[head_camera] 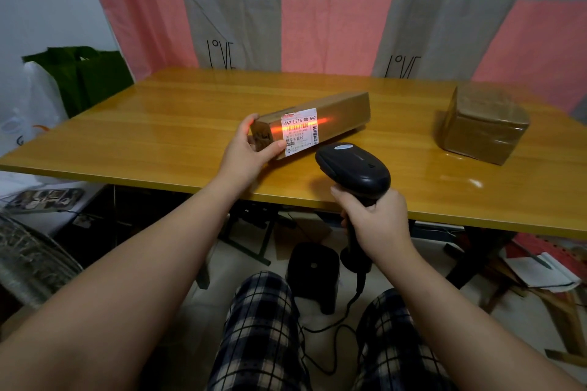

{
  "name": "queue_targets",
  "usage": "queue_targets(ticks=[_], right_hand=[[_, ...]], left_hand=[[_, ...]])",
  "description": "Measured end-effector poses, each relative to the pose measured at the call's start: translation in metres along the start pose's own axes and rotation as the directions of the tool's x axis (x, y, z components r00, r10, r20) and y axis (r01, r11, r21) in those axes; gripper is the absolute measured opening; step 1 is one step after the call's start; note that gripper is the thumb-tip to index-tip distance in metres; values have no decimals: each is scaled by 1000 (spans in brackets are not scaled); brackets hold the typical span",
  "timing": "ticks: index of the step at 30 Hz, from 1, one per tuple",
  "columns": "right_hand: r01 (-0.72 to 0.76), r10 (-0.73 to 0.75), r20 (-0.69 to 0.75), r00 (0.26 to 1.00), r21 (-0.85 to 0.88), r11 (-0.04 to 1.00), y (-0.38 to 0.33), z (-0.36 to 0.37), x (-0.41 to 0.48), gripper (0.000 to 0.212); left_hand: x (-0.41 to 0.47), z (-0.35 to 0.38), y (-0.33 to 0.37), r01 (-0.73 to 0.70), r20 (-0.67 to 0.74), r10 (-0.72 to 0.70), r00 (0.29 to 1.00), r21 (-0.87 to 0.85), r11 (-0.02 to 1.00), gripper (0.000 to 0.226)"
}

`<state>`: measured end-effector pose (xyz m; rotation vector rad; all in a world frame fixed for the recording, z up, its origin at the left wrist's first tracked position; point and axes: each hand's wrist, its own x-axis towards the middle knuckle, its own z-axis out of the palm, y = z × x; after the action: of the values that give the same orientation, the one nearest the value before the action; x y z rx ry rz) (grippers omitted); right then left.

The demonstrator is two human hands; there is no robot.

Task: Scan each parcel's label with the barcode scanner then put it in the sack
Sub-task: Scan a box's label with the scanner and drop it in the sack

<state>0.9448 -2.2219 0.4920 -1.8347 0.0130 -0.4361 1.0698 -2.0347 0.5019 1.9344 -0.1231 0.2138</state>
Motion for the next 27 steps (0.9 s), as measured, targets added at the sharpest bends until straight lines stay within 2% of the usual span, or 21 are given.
queue_targets(ticks=[7, 13, 16, 22, 27], right_hand=[[-19, 18, -12, 1000, -32, 999, 2, -4, -4, 21], [-16, 15, -22, 1000, -44, 999, 2, -9, -5, 17], [-20, 19, -26, 999, -40, 999, 2, -10, -3, 16], [8, -9, -20, 1000, -39, 999, -4, -9, 2, 18], [52, -52, 13, 999, -34, 998, -18, -15, 7, 19]], left_hand=[[11, -5, 1, -6, -10, 7, 1000, 131, 991, 80], [14, -5, 5, -58, -6, 60, 998, 198, 979, 81], [10, -5, 7, -44, -1, 45, 999, 152, 987, 77], [-2, -2, 4, 50, 7, -49, 999, -101, 994, 62], [-4, -5, 4, 51, -12, -53, 998, -130, 990, 60]])
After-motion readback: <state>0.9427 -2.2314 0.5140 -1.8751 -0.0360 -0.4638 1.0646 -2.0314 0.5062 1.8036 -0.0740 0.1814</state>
